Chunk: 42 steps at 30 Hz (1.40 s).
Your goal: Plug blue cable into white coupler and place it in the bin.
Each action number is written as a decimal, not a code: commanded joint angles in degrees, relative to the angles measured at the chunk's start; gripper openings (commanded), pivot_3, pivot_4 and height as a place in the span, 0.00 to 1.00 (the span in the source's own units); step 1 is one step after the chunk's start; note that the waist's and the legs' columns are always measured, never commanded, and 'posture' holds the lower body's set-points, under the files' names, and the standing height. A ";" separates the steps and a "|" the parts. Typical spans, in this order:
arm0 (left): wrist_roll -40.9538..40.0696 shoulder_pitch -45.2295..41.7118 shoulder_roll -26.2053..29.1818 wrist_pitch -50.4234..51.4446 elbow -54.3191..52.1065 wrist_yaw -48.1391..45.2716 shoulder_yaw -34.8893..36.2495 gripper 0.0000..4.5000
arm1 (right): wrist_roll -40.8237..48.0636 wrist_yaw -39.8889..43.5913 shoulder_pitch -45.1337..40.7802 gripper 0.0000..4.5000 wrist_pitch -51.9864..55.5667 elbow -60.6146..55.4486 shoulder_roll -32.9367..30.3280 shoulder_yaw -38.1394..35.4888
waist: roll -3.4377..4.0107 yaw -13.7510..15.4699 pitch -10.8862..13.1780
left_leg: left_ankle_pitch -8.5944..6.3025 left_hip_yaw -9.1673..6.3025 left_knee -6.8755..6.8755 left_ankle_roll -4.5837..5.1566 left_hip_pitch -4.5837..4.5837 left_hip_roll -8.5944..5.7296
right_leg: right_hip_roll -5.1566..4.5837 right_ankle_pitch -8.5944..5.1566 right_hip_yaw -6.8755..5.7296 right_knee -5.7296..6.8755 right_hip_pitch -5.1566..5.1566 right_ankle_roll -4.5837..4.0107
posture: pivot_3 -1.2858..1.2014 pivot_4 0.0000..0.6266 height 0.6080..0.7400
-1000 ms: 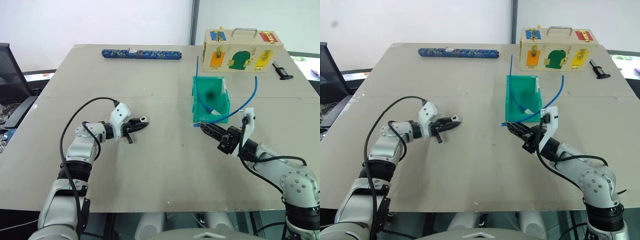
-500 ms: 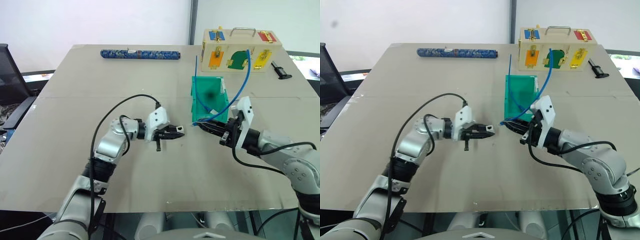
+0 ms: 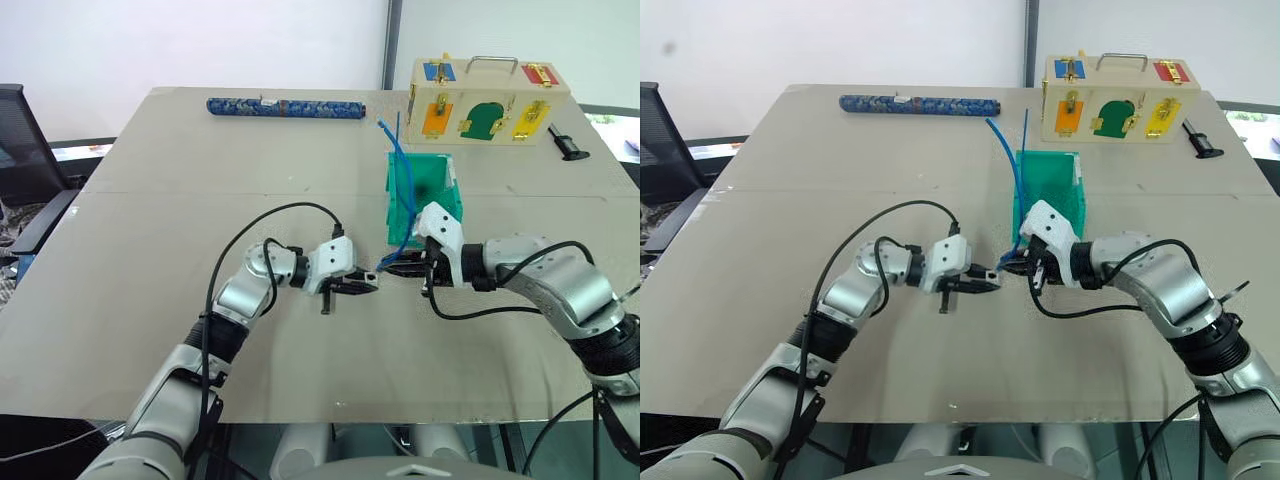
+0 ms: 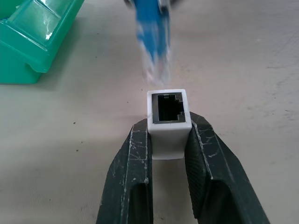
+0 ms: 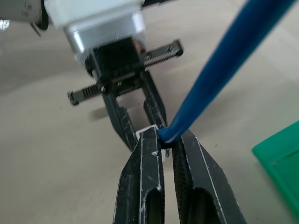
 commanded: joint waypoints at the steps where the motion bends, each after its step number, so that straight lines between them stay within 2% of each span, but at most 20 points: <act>1: 1.61 0.22 -0.10 -0.35 0.57 0.58 -0.37 0.08 | -1.55 2.36 -1.58 0.00 -1.41 -0.43 0.79 -0.48 | 0.00 0.00 0.00 | 0.00 -0.01 0.00 0.00 0.00 0.00 | 0.00 0.00 0.00 0.00 0.00 0.00 | 0.52 0.24 0.99; 15: 2.45 0.73 -0.56 -1.55 0.73 1.39 -0.35 0.08 | -11.20 8.43 -3.38 0.00 -3.88 2.63 1.34 4.06 | 0.00 -0.01 -0.02 | 0.00 -0.15 0.00 -0.01 0.06 -0.12 | -0.03 0.00 -0.03 0.02 0.06 0.00 | 0.52 0.24 0.99; 23: 2.79 0.48 -0.93 -2.08 1.43 1.89 -0.22 0.08 | -17.16 13.22 -7.93 0.00 -5.10 4.44 0.96 8.71 | 0.00 -0.01 -0.06 | 0.00 -0.19 0.01 -0.01 0.18 -0.14 | -0.04 0.00 -0.05 0.03 0.17 0.00 | 0.52 0.24 0.99; 32: 3.29 -0.03 -1.81 -2.70 2.17 2.74 -0.22 0.08 | -19.73 18.46 -13.37 0.00 -3.28 5.09 2.09 11.60 | 0.01 0.07 -0.10 | 0.00 -0.30 0.02 -0.01 0.25 -0.16 | -0.07 0.00 -0.07 0.05 0.24 0.00 | 0.52 0.24 0.99; 42: 3.47 0.15 -2.17 -2.96 2.13 2.89 -0.13 0.08 | -21.43 21.24 -13.90 0.00 -1.08 4.82 1.84 11.87 | 0.02 0.36 -0.11 | 0.00 -0.38 0.04 -0.01 0.25 -0.21 | -0.12 0.00 -0.15 0.05 0.29 0.00 | 0.52 0.24 0.99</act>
